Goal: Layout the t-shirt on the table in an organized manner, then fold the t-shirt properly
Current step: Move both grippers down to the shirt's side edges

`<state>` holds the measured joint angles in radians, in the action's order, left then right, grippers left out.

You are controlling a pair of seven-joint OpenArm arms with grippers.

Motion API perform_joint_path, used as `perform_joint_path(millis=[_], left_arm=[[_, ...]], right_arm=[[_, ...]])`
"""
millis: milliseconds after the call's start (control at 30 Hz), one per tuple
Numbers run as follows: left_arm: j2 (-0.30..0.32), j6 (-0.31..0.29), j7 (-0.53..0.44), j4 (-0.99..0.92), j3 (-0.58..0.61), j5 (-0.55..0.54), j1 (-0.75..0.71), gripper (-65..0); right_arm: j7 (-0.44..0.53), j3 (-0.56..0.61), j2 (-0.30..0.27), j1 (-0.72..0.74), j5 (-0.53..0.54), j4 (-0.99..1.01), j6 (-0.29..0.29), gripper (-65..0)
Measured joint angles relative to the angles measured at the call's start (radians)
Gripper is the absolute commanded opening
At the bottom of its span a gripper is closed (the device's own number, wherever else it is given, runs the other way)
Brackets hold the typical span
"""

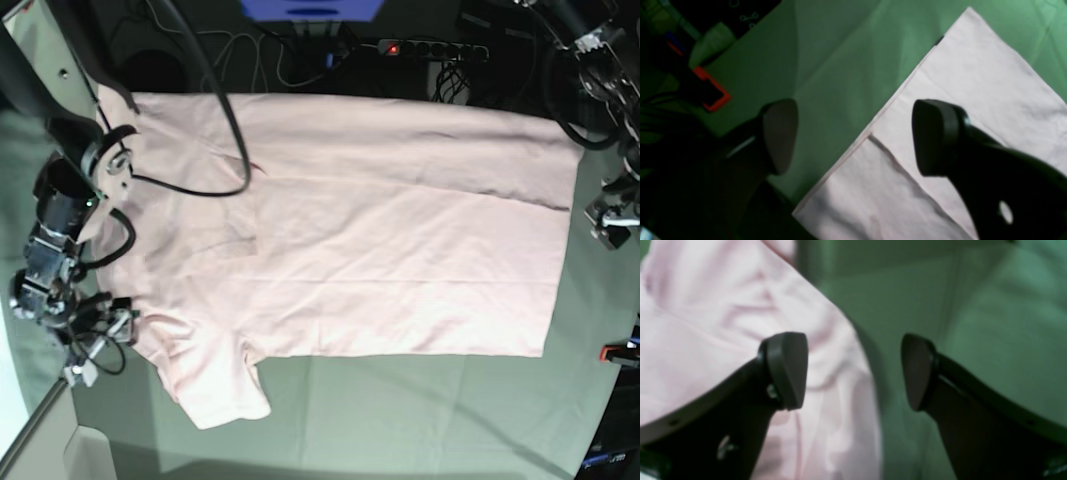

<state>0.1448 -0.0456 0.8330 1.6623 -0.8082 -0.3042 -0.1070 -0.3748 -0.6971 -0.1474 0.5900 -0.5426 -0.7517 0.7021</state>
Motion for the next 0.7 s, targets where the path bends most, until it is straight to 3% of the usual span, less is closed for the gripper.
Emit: perform_joint_path(millis=[200, 400, 500, 700], left_arm=[[0.002, 0.0, 0.0, -0.004, -0.001, 0.004, -0.001, -13.2], [0.002, 0.0, 0.0, -0.004, 0.002, 0.004, 0.0, -13.2], [0.002, 0.001, 0.0, -0.005, 0.002, 0.006, 0.027, -13.2], [0.008, 0.005, 0.0, -0.137, 0.003, 0.005, 0.138, -13.2]], right_arm=[[0.18, 0.0, -0.05, 0.0, -0.007, 0.167, -0.001, -20.9], [0.261, 0.0, -0.075, -0.001, -0.007, 0.251, -0.003, -22.3], [0.266, 0.0, -0.073, -0.001, -0.008, 0.259, -0.003, -30.1], [0.271, 0.0, -0.072, 0.0, -0.008, 0.259, -0.003, -55.1]])
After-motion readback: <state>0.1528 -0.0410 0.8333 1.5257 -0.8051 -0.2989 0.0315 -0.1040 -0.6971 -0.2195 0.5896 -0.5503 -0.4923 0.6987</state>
